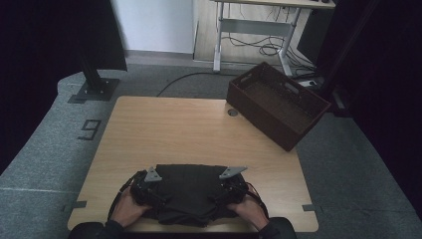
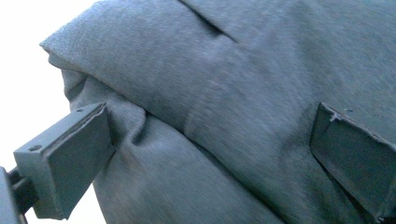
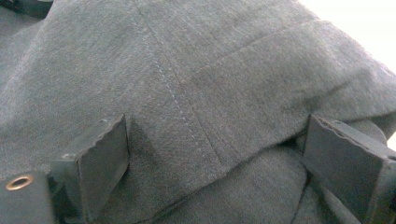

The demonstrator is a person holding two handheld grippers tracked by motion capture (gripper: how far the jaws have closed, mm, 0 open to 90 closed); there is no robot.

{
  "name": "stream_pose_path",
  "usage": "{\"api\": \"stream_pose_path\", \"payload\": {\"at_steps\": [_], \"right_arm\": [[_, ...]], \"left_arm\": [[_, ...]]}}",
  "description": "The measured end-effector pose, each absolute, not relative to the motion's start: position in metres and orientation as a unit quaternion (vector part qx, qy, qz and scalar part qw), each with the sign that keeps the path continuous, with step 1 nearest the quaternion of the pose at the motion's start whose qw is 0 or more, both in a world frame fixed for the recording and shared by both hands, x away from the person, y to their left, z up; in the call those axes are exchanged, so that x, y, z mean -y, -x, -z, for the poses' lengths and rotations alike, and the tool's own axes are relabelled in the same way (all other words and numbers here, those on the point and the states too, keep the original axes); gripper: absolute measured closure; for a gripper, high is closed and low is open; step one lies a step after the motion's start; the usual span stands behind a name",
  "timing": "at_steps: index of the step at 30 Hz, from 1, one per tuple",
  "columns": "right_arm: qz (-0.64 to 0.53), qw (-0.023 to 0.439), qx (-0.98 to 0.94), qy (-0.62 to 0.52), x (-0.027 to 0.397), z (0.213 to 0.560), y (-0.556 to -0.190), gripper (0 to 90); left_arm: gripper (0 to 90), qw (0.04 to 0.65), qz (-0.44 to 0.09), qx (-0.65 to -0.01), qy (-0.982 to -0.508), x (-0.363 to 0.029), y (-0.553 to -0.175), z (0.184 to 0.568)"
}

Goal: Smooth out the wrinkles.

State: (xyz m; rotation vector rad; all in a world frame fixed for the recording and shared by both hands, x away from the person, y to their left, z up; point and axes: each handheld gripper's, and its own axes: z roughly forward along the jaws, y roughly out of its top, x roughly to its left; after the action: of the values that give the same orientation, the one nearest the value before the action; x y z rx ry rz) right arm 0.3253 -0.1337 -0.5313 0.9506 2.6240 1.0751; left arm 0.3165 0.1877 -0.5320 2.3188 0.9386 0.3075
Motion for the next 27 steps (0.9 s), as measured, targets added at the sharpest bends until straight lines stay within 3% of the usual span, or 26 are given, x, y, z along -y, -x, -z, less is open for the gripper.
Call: {"api": "stream_pose_path", "payload": {"at_steps": [13,21,27], "right_arm": [[-0.358,0.083,-0.857,-0.361,0.139,0.530,-0.389,13.6],[-0.378,0.089,-0.852,-0.351,0.151,0.502,-0.370,18.8],[-0.402,0.064,-0.855,-0.322,0.146,0.478,-0.348,19.3]], "left_arm": [[0.0,0.331,-0.115,-0.409,-0.842,-0.191,-0.372,0.537],[4.2,0.349,-0.146,-0.431,-0.819,-0.226,-0.351,0.509],[5.2,0.326,-0.148,-0.443,-0.822,-0.240,-0.334,0.517]]}}
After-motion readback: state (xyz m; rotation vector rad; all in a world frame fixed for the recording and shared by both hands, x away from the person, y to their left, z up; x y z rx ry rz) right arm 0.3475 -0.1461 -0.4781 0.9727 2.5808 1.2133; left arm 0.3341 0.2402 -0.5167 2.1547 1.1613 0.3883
